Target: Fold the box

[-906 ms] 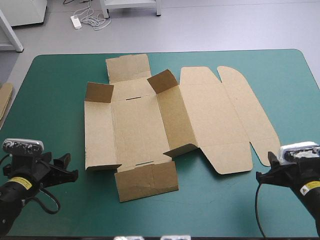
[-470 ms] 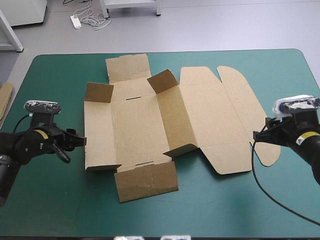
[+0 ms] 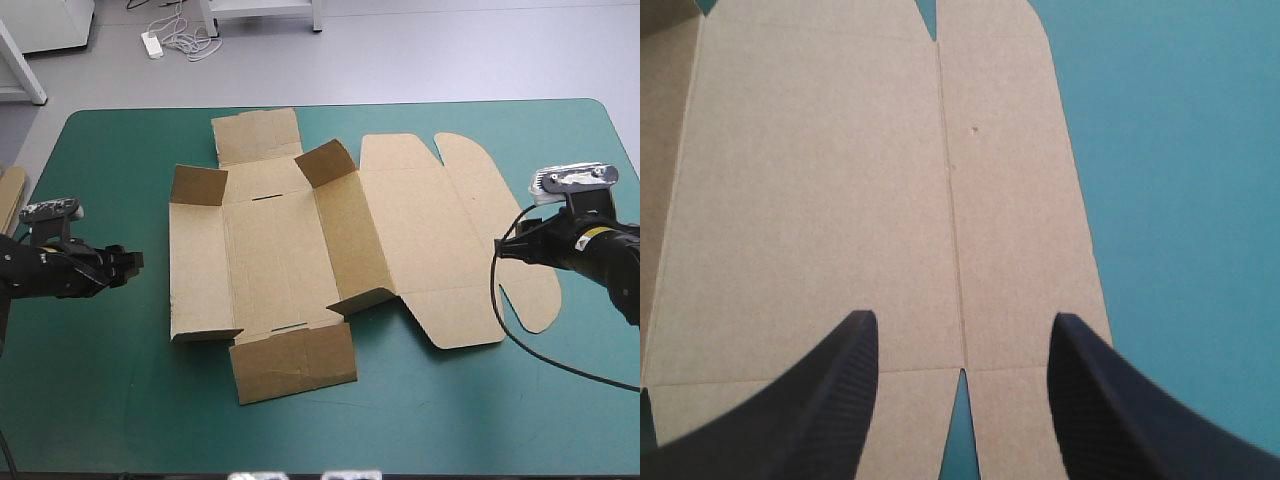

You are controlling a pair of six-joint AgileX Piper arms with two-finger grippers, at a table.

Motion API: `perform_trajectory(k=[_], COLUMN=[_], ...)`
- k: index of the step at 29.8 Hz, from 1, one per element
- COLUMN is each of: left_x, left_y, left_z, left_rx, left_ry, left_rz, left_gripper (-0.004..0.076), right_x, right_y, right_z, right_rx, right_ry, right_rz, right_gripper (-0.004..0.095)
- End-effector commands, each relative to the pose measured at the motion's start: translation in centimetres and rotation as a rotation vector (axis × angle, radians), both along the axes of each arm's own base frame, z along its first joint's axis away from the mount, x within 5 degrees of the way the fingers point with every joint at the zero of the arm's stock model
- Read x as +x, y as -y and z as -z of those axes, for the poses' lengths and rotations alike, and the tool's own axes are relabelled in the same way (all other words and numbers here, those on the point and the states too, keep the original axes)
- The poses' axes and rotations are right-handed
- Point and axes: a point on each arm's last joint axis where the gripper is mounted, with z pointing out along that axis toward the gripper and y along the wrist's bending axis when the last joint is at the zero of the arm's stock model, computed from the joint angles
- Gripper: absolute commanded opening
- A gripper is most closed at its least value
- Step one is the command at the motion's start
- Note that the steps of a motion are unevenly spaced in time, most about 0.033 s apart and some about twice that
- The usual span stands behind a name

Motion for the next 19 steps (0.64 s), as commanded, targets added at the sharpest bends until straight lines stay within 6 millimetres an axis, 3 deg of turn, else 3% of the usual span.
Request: perform_trajectory(k=[1, 6, 11, 19], left_x=[-0.1, -0.9, -1.4, 0.8], left_y=[-0.2, 0.4, 0.5, 0.5], left_z=[0.4, 4.7, 8.6, 11.4], left_rx=[-0.182, -0.324, -0.350, -0.491], left_ry=[0.081, 0.004, -0.070, -0.060], left_rz=[-0.019, -0.030, -0.067, -0.077], left_gripper=[0.0449, 0.0449, 0.0449, 0.0449], right_x=[-0.1, 0.0, 0.2, 0.2], right_y=[-0.1, -0.2, -0.2, -0.2], right_z=[-2.6, -2.9, -2.5, -2.5], right_rx=[0.028, 0.033, 0.033, 0.033], right_ry=[0.131, 0.127, 0.098, 0.094], right_rz=[0.000, -0.011, -0.014, -0.015], right_gripper=[0.0496, 0.0502, 0.0518, 0.0537])
